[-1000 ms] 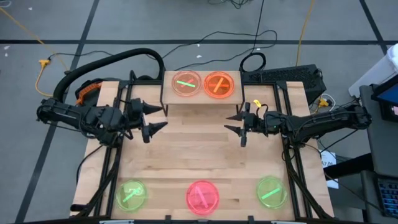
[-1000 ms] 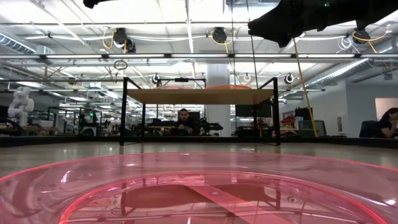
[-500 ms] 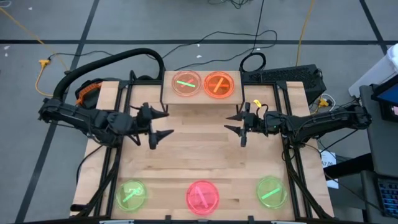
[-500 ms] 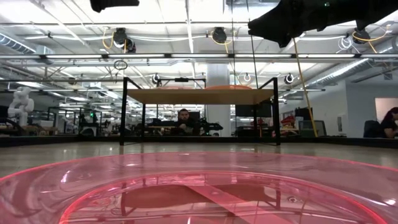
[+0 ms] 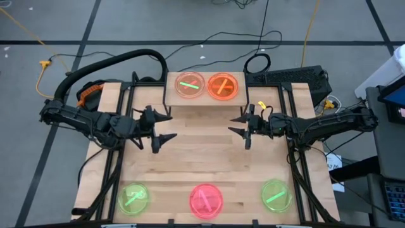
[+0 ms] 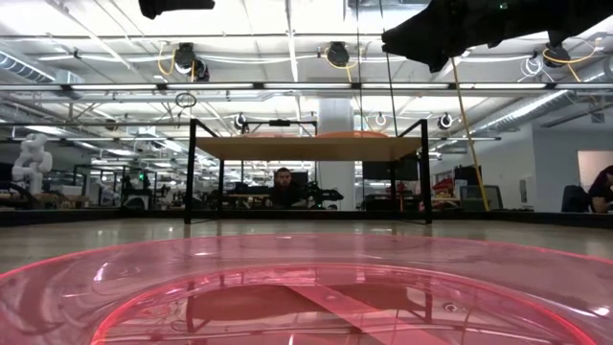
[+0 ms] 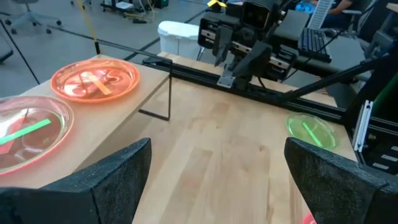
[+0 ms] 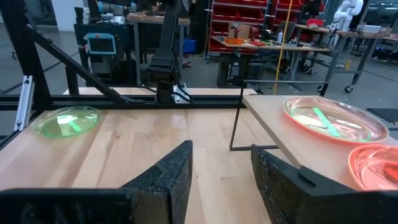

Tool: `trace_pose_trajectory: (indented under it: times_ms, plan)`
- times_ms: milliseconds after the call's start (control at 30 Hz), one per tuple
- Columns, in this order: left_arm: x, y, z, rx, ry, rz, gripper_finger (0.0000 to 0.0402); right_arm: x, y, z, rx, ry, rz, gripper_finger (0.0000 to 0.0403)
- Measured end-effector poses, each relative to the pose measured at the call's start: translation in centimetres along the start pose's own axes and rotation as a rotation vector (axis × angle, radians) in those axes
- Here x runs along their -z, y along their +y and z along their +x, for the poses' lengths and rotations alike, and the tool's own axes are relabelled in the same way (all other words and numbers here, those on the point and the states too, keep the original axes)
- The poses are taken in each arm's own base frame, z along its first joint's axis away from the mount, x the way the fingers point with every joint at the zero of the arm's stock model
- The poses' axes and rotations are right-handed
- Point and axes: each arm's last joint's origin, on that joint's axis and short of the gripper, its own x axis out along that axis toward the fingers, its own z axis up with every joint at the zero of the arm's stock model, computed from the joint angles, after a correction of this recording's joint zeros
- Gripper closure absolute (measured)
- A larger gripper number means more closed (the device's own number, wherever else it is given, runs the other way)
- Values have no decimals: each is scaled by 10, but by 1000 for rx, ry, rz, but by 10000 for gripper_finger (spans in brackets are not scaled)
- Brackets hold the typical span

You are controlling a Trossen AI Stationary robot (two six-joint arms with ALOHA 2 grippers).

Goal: Place and stack plates onto a shelf
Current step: Stack the green plate on top of the green plate on the shelf

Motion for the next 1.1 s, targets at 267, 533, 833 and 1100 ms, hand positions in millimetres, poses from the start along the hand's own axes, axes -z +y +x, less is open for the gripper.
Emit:
trace_pose_trajectory:
  times_ms: [267,533,833,1100]
  plan:
    - [7,-5,1,152,110,-20,30,0,0,0,0,0,1,255]
    - [26,-28,12,244,228,40,30,-1,0,0,1,-8,-4,255]
    - [45,-41,17,250,343,83,30,-1,0,0,1,-8,-4,255]
    - [52,-37,15,218,415,112,30,-2,0,0,3,-24,0,255]
